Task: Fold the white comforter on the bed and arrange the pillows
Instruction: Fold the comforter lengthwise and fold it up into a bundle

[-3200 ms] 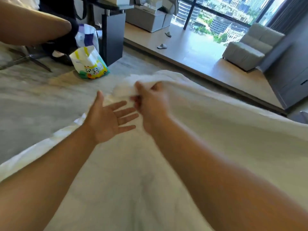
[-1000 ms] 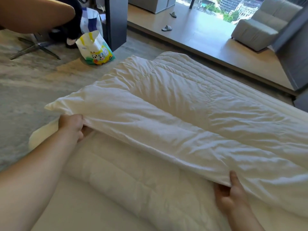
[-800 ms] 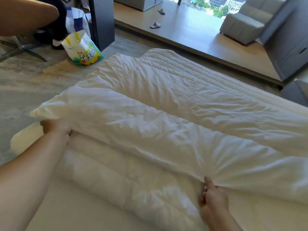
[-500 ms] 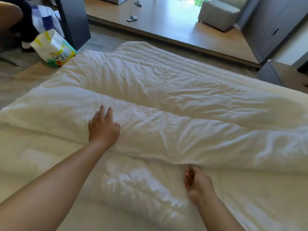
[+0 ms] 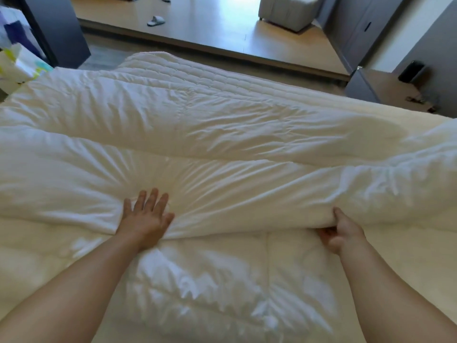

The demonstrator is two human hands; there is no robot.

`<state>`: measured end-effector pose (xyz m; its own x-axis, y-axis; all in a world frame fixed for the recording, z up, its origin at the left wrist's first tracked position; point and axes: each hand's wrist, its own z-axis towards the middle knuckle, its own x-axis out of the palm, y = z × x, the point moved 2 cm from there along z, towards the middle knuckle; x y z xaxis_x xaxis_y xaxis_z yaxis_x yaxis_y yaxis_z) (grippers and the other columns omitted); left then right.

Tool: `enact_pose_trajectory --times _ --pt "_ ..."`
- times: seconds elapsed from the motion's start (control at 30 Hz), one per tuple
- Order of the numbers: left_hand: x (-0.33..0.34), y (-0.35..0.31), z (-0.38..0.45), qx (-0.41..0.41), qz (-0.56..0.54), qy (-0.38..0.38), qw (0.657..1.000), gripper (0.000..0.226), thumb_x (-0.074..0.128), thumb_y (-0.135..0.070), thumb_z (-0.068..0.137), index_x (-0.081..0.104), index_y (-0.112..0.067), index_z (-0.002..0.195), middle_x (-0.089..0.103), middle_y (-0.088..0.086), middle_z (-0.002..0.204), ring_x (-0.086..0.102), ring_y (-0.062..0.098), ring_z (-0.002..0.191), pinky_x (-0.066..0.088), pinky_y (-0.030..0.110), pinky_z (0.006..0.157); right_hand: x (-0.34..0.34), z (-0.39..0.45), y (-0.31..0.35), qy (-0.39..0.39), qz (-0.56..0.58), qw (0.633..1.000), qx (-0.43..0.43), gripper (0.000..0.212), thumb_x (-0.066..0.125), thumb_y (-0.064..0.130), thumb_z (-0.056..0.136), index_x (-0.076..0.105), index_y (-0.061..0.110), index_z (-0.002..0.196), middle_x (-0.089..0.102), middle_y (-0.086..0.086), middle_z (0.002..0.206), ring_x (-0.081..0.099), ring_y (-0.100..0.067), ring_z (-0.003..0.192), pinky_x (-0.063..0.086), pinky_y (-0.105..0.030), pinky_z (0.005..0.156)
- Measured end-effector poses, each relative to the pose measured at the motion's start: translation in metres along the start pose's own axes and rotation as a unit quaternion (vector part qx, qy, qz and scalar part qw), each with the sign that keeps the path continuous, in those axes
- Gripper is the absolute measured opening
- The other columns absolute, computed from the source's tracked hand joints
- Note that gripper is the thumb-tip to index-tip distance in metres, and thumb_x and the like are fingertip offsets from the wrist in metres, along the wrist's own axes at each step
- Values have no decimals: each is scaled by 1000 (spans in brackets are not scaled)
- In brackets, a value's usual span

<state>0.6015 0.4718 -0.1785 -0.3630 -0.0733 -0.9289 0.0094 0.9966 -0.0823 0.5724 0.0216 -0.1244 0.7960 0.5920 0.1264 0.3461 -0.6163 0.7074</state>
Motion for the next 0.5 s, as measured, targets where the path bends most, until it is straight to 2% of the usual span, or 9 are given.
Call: enact_pose_trajectory --times 0.07,0.17,0.23,0.3,0.37,0.43,0.5 --pt "-1 -1 0 -10 -2 0 1000 65 18 -56 101 -1 -31 157 -10 -1 166 -7 25 152 -1 55 118 5 -4 11 7 6 999 -35 16 65 25 91 61 16 104 66 -7 99 64 -19 82 56 -33 41" --pt "-9 -3 2 -17 -18 -11 1000 63 24 -55 101 6 -32 157 -3 -3 167 -1 24 153 3 53 119 0 -39 33 -8 16 989 -148 19 68 14 86 62 21 103 68 2 100 67 -14 81 56 -25 53" --pt "-15 -3 4 -25 -33 -15 999 62 28 -55 101 12 -33 157 2 -4 166 4 23 152 6 51 119 -18 -70 37 -8 -12 976 -219 20 66 14 88 63 22 105 69 5 95 68 -13 79 56 -27 62" --pt "-18 -3 5 -37 -26 -13 999 61 30 -53 101 15 -34 156 5 -5 166 7 22 152 9 51 119 -43 -86 17 -7 -52 969 -240 6 66 17 89 66 17 95 71 7 85 66 -17 74 53 -32 66" --pt "-19 -2 3 -45 -8 -12 999 62 32 -53 100 16 -33 156 6 -4 166 8 22 152 10 51 119 -66 -82 -16 -20 -100 977 -189 6 66 18 90 63 14 86 70 3 77 61 -21 70 50 -34 64" --pt "-23 -4 -1 -41 0 -14 999 67 33 -57 98 14 -30 157 4 -3 166 6 22 152 11 50 119 -82 -64 -41 -13 -119 989 -88 10 68 18 89 62 11 88 70 -10 89 63 -26 75 55 -36 65" --pt "-23 -13 -11 7 1 -13 1000 88 30 -73 87 7 -28 158 -4 -4 166 1 20 153 8 48 119 -88 -48 -48 -5 -110 994 -16 14 69 18 88 62 7 93 66 -13 91 62 -25 74 57 -31 51"
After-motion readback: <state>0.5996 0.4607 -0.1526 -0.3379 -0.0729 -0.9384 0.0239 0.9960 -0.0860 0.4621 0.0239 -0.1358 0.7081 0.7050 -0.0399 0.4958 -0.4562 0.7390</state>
